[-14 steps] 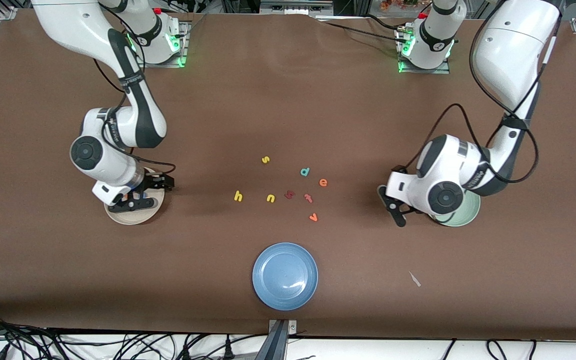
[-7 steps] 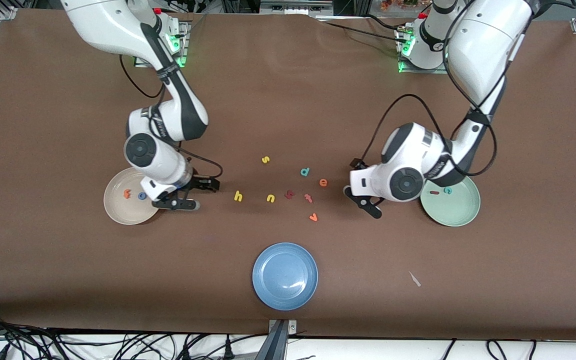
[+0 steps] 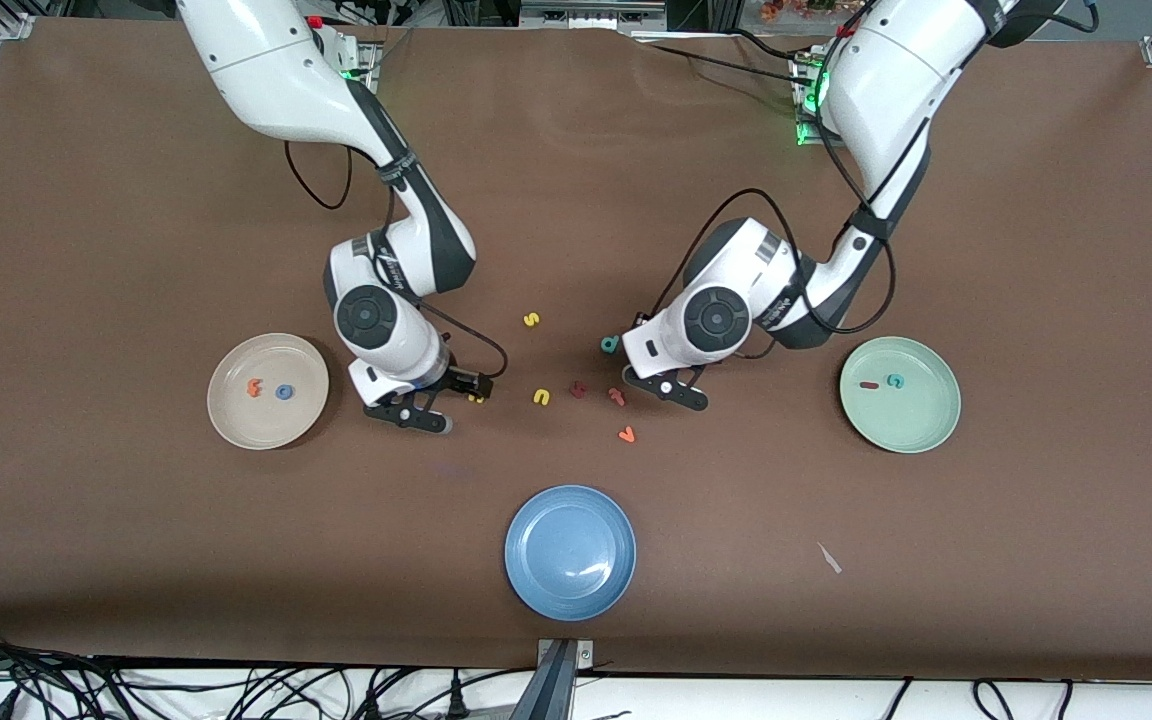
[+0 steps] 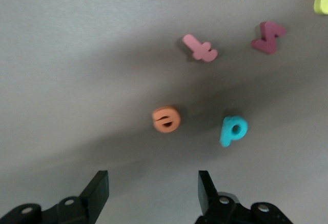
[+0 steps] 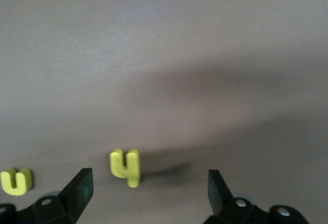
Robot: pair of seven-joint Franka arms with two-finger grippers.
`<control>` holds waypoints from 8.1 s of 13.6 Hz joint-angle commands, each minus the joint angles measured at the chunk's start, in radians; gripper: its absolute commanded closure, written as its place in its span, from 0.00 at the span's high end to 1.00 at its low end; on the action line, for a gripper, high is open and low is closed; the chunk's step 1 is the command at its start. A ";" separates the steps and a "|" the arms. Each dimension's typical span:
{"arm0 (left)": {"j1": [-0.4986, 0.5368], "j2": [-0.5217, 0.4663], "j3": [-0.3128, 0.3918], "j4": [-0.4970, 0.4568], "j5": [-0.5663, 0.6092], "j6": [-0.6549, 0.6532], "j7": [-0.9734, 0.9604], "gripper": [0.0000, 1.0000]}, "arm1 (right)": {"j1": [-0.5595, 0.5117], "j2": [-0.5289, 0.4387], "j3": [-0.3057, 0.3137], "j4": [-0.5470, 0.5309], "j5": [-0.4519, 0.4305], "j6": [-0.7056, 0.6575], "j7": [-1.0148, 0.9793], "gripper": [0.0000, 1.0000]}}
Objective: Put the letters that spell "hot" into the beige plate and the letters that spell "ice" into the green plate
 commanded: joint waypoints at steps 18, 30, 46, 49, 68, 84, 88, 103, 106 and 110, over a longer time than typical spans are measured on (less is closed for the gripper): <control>-0.064 0.063 0.014 -0.025 0.268 0.211 -0.333 0.52 | 0.031 0.102 -0.005 0.114 0.002 -0.007 0.085 0.26; -0.054 0.071 0.014 -0.035 0.268 0.205 -0.324 0.05 | 0.016 -0.051 -0.190 0.050 -0.159 -0.275 -0.399 0.06; 0.194 -0.078 0.011 -0.013 0.257 -0.094 0.134 0.00 | 0.005 -0.219 -0.373 -0.207 0.051 -0.170 -0.824 1.00; 0.286 -0.081 0.011 -0.015 0.257 -0.109 0.262 0.00 | 0.019 -0.210 -0.367 -0.119 0.050 -0.275 -0.747 1.00; 0.562 0.005 0.010 -0.026 0.273 -0.071 0.529 0.99 | -0.319 -0.422 -0.044 0.042 -0.027 -0.516 -0.638 1.00; 0.580 -0.328 -0.093 0.250 0.127 -0.486 0.523 1.00 | -0.412 -0.661 -0.048 0.108 -0.193 -0.812 -0.701 1.00; 0.556 -0.384 -0.076 0.237 0.113 -0.490 0.509 1.00 | -0.408 -0.665 -0.051 0.113 -0.197 -0.816 -0.645 1.00; 0.338 -0.714 0.255 -0.056 -0.028 -0.399 0.499 1.00 | -0.402 -0.653 -0.050 0.114 -0.209 -0.850 -0.607 1.00; 0.338 -0.711 0.255 -0.041 -0.027 -0.431 0.477 1.00 | -0.395 -0.653 -0.044 0.119 -0.223 -0.859 -0.613 1.00; 0.335 -0.693 0.254 0.001 -0.031 -0.532 0.376 1.00 | -0.398 -0.651 -0.047 0.131 -0.211 -0.861 -0.615 1.00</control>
